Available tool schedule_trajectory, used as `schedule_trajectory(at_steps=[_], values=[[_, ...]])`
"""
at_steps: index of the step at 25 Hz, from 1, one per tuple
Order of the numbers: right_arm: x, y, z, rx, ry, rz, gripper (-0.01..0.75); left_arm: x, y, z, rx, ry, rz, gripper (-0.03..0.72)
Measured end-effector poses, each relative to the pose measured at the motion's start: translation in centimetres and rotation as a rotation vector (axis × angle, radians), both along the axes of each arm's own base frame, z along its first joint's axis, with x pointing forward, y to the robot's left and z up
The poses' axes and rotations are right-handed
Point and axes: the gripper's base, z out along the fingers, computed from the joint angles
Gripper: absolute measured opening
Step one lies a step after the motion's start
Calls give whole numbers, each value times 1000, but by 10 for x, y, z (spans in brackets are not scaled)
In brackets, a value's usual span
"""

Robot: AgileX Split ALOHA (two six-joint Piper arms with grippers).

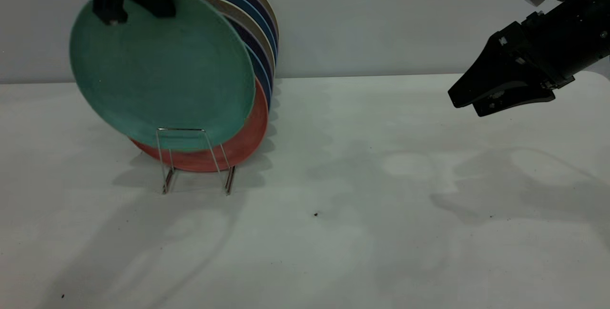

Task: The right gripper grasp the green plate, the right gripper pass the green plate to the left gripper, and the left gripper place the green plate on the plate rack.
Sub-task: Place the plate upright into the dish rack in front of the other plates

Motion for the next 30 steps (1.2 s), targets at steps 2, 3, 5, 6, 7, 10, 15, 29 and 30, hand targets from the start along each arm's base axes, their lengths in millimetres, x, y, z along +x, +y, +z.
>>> schedule_trajectory(at_steps=[2,3,5,6,7,10,15,29,30], values=[[0,0,0,0,0,0,552,3,-1,-9,6,13,-1,74],[0,0,0,0,0,0,552,4,-1,-13,8,19,-2,74],[0,0,0,0,0,0,552,6,-2,-18,11,24,-3,75],[0,0,0,0,0,0,552,7,-2,-20,11,25,-3,78],[0,0,0,-1,0,1,552,7,-3,-21,11,25,-3,83],[0,0,0,-3,-1,0,552,8,-3,-22,11,29,-2,157],[0,-1,0,-7,-2,-4,552,7,-3,-23,13,36,-1,407],[1,-1,-1,-13,-4,-14,552,-20,7,29,-31,41,63,572],[1,-1,-1,-14,-5,-14,552,-22,10,37,-76,40,117,572]])
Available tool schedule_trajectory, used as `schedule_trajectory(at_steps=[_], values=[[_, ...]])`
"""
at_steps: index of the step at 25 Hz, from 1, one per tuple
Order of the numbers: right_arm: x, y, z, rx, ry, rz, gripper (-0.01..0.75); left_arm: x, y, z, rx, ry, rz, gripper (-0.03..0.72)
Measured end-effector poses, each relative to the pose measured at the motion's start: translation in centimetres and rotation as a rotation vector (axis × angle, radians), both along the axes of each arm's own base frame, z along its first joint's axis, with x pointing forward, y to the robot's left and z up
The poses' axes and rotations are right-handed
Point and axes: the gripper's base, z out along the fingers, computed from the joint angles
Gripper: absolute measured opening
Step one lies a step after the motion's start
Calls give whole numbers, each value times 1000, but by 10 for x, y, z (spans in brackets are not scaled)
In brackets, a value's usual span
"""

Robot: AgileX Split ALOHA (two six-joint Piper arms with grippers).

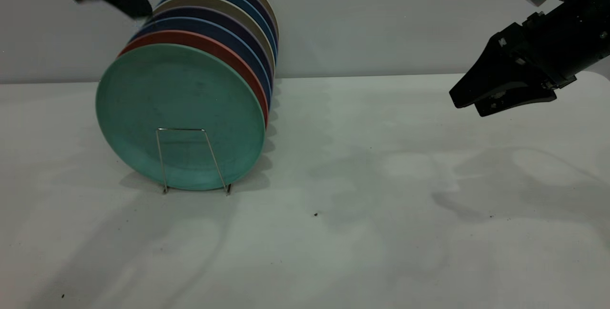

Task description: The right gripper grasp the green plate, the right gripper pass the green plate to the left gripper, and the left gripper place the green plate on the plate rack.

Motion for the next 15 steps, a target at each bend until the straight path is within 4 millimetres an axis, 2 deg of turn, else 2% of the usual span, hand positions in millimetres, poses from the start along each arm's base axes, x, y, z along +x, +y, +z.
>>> schedule_trajectory(at_steps=[3,5,7,9,11,15], values=[[1,-1,0,-15,-3,-11,552,-4,11,14,-211,22,273,574],[1,-5,2,-59,5,-33,552,-3,27,16,-352,65,511,574],[2,-11,13,-138,6,-50,552,-3,45,14,-452,120,762,574],[1,-17,29,-216,22,-92,552,-6,65,10,-472,168,960,574],[-4,-21,53,-300,27,-125,552,-10,76,7,-467,202,1085,574],[-31,-16,99,-492,68,-162,552,-21,82,8,-439,262,1171,575]])
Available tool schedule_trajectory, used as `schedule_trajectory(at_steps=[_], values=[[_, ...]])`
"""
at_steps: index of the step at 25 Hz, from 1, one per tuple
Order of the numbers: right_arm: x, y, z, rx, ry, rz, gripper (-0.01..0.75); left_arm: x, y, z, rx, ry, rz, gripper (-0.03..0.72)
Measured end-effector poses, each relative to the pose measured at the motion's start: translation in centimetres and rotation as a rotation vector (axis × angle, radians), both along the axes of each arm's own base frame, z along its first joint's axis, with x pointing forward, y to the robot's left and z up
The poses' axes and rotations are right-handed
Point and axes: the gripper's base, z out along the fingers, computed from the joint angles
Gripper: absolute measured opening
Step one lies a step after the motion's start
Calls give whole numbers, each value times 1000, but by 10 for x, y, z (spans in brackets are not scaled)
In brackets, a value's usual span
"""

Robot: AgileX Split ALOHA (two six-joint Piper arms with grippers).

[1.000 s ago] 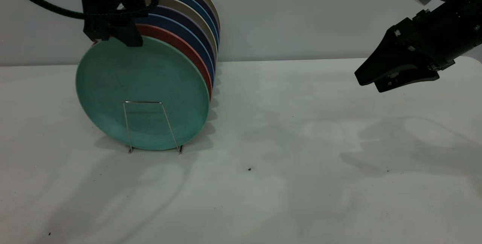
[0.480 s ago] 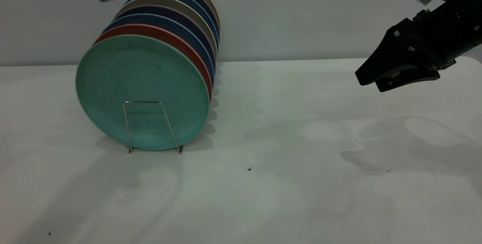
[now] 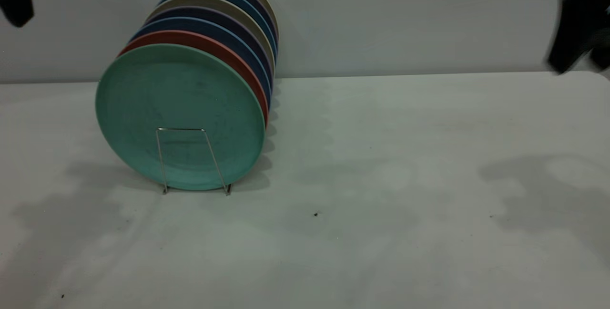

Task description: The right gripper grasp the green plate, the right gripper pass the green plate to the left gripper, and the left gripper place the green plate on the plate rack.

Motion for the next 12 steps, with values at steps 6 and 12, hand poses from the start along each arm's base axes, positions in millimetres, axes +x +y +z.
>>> schedule_trajectory(at_steps=[6,12], values=[[-59,16,71,-245,2,-33,552,-31,4,25,-26,-75,6,575],[-124,38,114,-219,-98,55,552,-89,6,37,-115,-169,-7,575]])
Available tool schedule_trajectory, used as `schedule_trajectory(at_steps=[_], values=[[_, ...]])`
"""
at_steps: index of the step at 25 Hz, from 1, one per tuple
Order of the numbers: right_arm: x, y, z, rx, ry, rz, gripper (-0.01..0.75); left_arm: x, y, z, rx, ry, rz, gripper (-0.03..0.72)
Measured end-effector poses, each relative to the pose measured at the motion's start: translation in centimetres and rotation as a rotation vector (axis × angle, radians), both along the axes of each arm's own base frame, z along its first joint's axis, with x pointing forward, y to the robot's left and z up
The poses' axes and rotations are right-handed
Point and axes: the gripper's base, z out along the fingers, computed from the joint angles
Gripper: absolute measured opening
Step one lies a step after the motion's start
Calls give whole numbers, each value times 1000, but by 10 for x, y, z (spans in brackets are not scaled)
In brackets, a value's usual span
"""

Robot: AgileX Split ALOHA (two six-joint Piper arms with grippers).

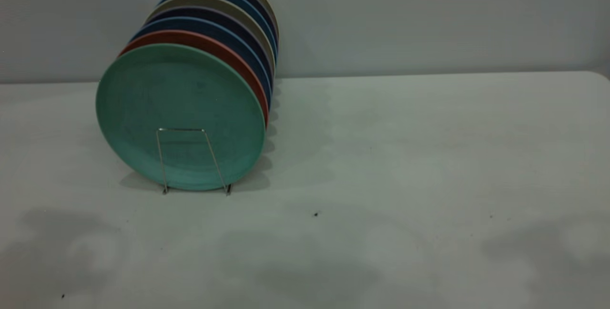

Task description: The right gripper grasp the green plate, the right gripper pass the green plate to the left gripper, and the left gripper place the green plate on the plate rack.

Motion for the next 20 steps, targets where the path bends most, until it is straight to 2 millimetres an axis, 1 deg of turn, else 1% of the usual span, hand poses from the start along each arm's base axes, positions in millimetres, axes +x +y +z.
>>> schedule_trajectory(at_steps=[3,5,9,12,14,16,20], values=[[-41,3,8,52,-41,65,552,-38,5,4,-15,-39,-5,575],[-70,-1,8,89,-61,101,552,-63,8,4,-25,-68,-4,575],[-119,-18,-3,138,-97,132,552,-116,14,-3,-68,-132,-10,575],[-151,-32,-21,154,-133,152,552,-151,19,-8,-85,-206,-14,575],[-168,-40,-32,169,-177,165,552,-172,22,-14,-94,-256,-15,575],[-183,-47,-44,185,-239,180,552,-189,24,-20,-100,-285,-16,575],[-202,-56,-67,198,-331,217,552,-219,26,-35,-126,-305,-34,575]])
